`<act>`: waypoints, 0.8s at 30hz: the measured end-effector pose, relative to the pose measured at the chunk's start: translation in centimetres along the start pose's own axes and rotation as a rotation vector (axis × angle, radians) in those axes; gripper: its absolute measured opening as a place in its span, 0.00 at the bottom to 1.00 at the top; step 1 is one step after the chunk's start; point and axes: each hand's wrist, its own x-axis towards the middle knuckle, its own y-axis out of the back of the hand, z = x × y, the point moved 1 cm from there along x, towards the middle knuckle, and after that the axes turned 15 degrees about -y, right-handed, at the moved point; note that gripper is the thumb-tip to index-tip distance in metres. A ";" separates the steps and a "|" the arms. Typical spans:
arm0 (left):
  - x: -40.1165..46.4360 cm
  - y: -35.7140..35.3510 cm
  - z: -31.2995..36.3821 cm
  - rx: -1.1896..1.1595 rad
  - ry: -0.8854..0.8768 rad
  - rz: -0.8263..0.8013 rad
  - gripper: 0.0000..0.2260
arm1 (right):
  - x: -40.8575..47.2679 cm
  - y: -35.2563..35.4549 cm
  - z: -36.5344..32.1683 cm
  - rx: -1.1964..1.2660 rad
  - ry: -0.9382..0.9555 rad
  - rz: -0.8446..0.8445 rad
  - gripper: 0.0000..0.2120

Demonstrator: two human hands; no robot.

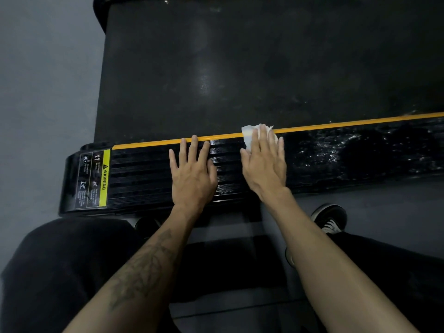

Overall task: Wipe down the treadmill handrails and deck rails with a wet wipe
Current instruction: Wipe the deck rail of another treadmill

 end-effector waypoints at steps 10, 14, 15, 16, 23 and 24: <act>-0.1 -0.2 -0.1 0.006 -0.006 0.010 0.23 | 0.2 -0.1 1.0 -0.010 -0.024 -0.013 0.33; 0.0 -0.1 0.0 0.014 -0.011 0.006 0.25 | -0.8 -0.2 -0.9 -0.008 0.041 -0.040 0.35; 0.0 0.0 0.0 0.015 -0.015 0.007 0.26 | -1.0 -0.3 -1.0 -0.014 0.116 -0.049 0.34; 0.0 0.1 0.0 0.016 -0.018 0.006 0.26 | -1.0 -0.3 -0.6 -0.013 0.173 -0.054 0.33; -0.1 -0.3 -0.1 0.017 -0.077 0.005 0.25 | -0.4 -0.1 1.0 0.010 -0.078 0.001 0.34; -0.1 -0.3 0.0 0.022 -0.106 0.008 0.25 | -0.7 -0.3 0.1 0.024 -0.083 -0.013 0.35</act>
